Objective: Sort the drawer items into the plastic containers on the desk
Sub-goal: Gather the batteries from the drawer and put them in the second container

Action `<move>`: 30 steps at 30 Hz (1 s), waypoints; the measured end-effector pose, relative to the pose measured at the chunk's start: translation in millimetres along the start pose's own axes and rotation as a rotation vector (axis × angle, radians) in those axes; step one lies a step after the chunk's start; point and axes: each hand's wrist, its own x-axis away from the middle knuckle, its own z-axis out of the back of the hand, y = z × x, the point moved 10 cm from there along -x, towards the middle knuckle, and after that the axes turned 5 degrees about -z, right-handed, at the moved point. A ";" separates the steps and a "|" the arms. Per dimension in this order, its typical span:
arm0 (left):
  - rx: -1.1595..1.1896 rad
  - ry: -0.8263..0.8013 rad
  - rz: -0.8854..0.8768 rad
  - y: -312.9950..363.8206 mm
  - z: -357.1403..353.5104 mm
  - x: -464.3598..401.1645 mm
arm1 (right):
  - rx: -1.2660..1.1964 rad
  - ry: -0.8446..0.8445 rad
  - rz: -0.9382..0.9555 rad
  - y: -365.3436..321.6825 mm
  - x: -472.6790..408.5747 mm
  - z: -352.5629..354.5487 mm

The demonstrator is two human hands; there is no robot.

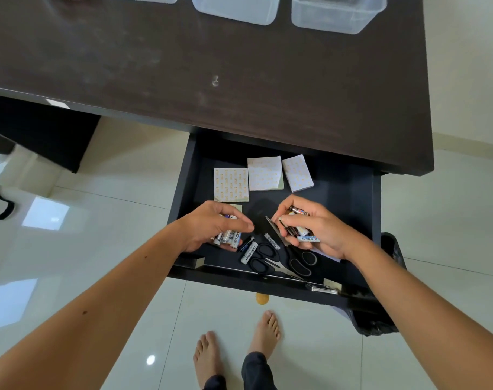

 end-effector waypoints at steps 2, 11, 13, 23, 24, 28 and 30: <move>-0.052 -0.013 -0.004 -1.3 -1.4 0.4 | 0.092 0.038 -0.001 2.7 2.2 -0.1; -0.271 0.004 -0.072 -1.1 -7.0 1.3 | 0.491 0.210 -0.033 14.9 2.4 3.0; -0.295 0.014 -0.077 -1.8 -7.2 1.8 | 0.543 0.237 -0.019 16.3 0.3 2.0; -0.299 0.012 -0.086 -0.7 -3.5 4.6 | 0.585 0.279 -0.008 15.0 1.7 1.1; -0.315 0.020 -0.088 -0.9 -3.2 3.7 | 0.617 0.299 -0.002 13.3 1.6 1.7; -0.355 0.052 -0.109 -1.0 -2.6 1.1 | 0.732 0.340 -0.008 15.6 0.6 0.5; -0.375 0.060 -0.117 -1.0 -1.7 -0.1 | 0.726 0.369 -0.010 16.9 1.1 0.7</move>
